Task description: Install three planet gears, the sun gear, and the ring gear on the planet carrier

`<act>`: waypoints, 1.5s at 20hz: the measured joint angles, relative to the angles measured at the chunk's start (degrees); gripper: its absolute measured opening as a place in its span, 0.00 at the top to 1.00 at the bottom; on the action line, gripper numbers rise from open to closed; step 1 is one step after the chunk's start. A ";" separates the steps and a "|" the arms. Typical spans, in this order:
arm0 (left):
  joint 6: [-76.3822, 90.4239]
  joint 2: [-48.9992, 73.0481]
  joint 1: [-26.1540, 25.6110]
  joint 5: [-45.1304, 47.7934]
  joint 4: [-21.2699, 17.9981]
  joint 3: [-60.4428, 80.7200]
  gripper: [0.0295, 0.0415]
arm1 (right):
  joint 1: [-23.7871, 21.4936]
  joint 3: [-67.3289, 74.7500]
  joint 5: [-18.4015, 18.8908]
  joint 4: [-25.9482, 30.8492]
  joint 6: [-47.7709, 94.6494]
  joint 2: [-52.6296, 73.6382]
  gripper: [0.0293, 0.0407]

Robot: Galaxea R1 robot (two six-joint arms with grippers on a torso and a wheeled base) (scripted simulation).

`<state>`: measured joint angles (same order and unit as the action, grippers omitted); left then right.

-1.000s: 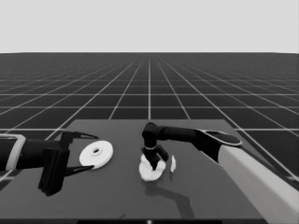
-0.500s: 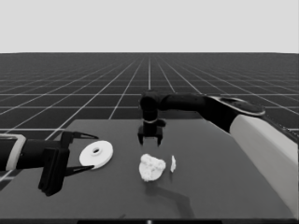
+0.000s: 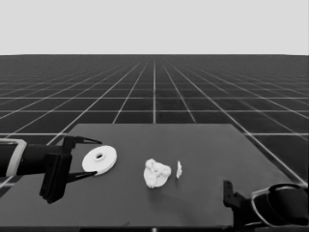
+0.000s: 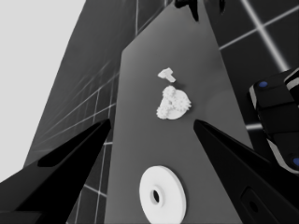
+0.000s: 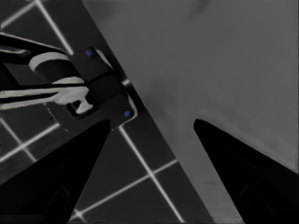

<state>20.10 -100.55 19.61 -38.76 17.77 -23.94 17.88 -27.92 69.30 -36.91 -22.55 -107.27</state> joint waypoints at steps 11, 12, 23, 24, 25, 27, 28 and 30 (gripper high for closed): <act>-55.74 -37.17 -3.64 -52.67 -19.19 -72.81 0.24 | 2.44 5.75 -1.68 -3.06 4.44 6.46 0.19; -55.17 -39.05 -3.87 -53.67 -20.01 -77.30 0.25 | 2.44 5.75 -1.68 -3.06 4.44 6.47 0.19; -50.14 -46.32 -24.28 -38.13 -10.60 -93.22 0.25 | 2.44 5.76 -1.68 -3.07 4.45 6.48 0.19; -50.04 -46.42 -24.37 -38.01 -10.58 -93.44 0.25 | 2.44 5.76 -1.68 -3.07 4.45 6.48 0.19; -49.98 -46.48 -24.42 -37.95 -10.57 -93.58 0.25 | 2.44 5.76 -1.68 -3.07 4.45 6.48 0.19; -49.93 -46.53 -24.45 -37.89 -10.56 -93.70 0.56 | 2.44 5.76 -1.68 -3.07 4.45 6.48 0.19; -49.92 -46.54 -24.45 -37.88 -10.56 -93.73 0.56 | 2.44 5.76 -1.68 -3.07 4.45 6.48 0.19; -49.91 -46.55 -24.44 -37.87 -10.55 -93.76 0.56 | 2.44 5.76 -1.68 -3.07 4.45 6.48 0.19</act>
<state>-29.81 -147.10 -4.84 -76.63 7.22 -117.70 20.32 -22.16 67.61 -39.97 -18.10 -100.80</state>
